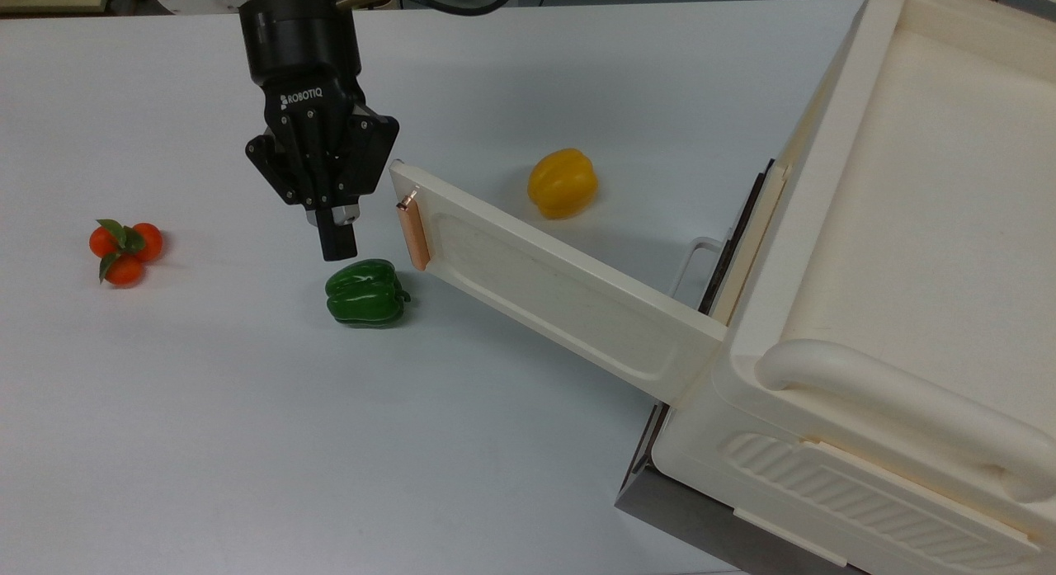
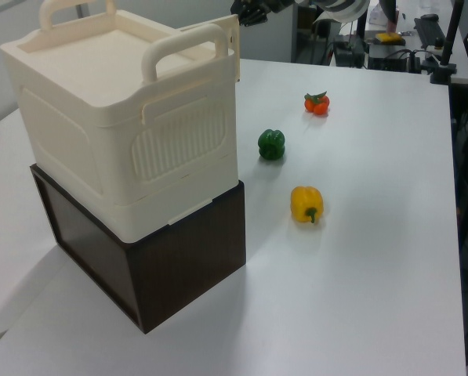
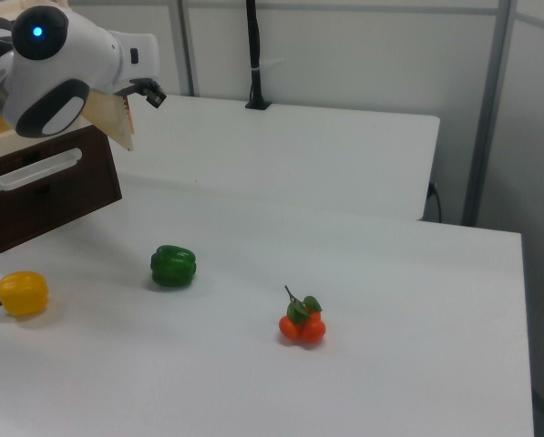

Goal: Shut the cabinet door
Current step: 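Move the gripper down beside the open door's copper handle edge, then push the cream door with the gripper, swinging it shut against the cabinet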

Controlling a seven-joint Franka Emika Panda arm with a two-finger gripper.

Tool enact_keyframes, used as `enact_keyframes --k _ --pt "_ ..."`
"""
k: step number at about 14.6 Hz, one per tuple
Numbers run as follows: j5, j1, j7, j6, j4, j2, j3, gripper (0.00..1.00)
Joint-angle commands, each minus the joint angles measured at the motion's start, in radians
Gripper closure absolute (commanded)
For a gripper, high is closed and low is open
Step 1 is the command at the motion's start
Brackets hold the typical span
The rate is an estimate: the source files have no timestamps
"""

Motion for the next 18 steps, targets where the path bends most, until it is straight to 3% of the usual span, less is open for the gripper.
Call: enact_keyframes --k 1,11,15,18 --pt "0.01 0.006 0.002 -0.01 -0.047 -0.034 0.026 1.0" --pt "-0.002 0.007 0.005 -0.364 -0.07 -0.117 0.089 1.0" --pt "-0.004 0.01 0.028 -0.409 -0.072 -0.119 0.157 1.0" --pt "-0.045 0.012 0.09 -0.409 -0.07 -0.116 0.218 1.0"
